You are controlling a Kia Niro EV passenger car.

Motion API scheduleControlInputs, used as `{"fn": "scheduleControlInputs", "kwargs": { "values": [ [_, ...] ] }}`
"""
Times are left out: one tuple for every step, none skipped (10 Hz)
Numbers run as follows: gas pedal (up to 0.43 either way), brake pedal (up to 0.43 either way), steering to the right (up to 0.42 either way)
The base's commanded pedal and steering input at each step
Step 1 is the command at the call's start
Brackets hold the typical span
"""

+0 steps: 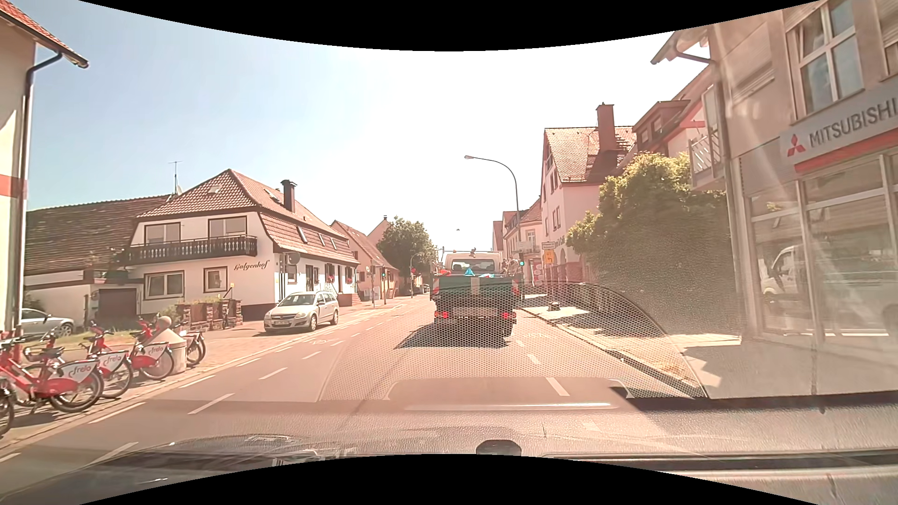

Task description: Follow the waypoints while adhering to traffic rules and regulations

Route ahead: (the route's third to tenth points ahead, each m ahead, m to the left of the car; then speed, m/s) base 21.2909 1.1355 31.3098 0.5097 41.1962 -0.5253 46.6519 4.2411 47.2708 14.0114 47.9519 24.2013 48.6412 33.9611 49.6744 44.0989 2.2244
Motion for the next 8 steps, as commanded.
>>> {"fn": "scheduleControlInputs", "kwargs": {
  "values": [
    [0.197, 0.0, 0.002],
    [0.197, 0.0, 0.003],
    [0.197, 0.0, 0.004],
    [0.197, 0.0, 0.005],
    [0.197, 0.0, 0.005],
    [0.197, 0.0, 0.005],
    [0.197, 0.0, 0.005],
    [0.197, 0.0, 0.005]
  ]
}}
